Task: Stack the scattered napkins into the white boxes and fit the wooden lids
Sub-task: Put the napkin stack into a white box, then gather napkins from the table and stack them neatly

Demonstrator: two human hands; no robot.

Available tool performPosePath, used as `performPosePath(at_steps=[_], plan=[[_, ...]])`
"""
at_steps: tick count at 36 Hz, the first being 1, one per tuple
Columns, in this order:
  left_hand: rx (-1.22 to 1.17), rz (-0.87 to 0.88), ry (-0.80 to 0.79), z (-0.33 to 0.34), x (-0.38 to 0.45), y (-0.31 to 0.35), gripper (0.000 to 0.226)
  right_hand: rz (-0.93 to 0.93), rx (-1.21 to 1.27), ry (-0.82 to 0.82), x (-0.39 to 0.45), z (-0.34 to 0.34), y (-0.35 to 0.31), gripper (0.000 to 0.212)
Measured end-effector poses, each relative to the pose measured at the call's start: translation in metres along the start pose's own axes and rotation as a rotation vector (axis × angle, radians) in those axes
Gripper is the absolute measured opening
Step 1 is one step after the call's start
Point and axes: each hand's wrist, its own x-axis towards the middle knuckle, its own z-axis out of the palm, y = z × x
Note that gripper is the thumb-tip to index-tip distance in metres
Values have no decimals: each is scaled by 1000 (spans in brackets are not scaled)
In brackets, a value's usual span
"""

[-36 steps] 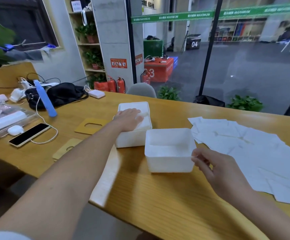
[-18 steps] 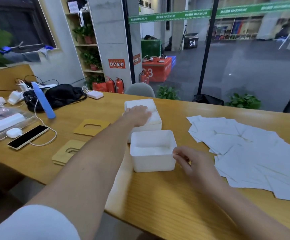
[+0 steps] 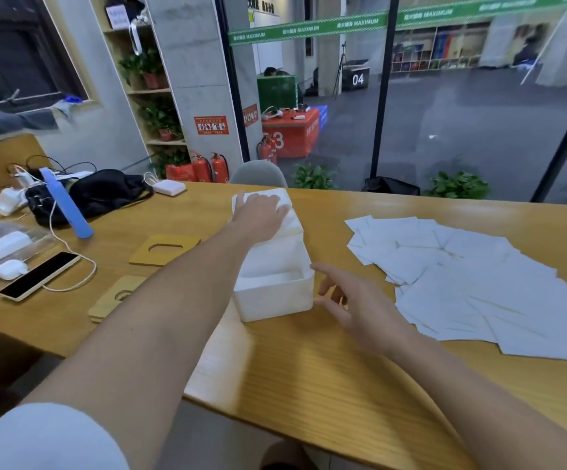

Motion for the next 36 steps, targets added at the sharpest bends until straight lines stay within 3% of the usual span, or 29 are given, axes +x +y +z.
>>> performPosePath(at_steps=[7, 11, 15, 19, 24, 31, 36], plan=[[-215, 113, 155, -25, -31, 72, 39, 8, -46, 86, -37, -24, 19, 48], [-399, 178, 65, -17, -61, 125, 46, 73, -107, 195, -64, -40, 42, 38], [-487, 249, -96, 7, -95, 172, 42, 230, -245, 281, -86, -53, 73, 51], [-490, 308, -228, 38, -126, 204, 43, 368, -434, 203, -110, -66, 100, 76], [-481, 389, -305, 62, -159, 220, 47, 339, -455, 125, -130, -72, 114, 73], [-386, 422, -238, 51, -183, 219, 43, 246, -376, 20, -130, -87, 128, 71], [-344, 404, -232, 55, -185, 213, 54, 227, -287, -13, -115, -100, 138, 67]])
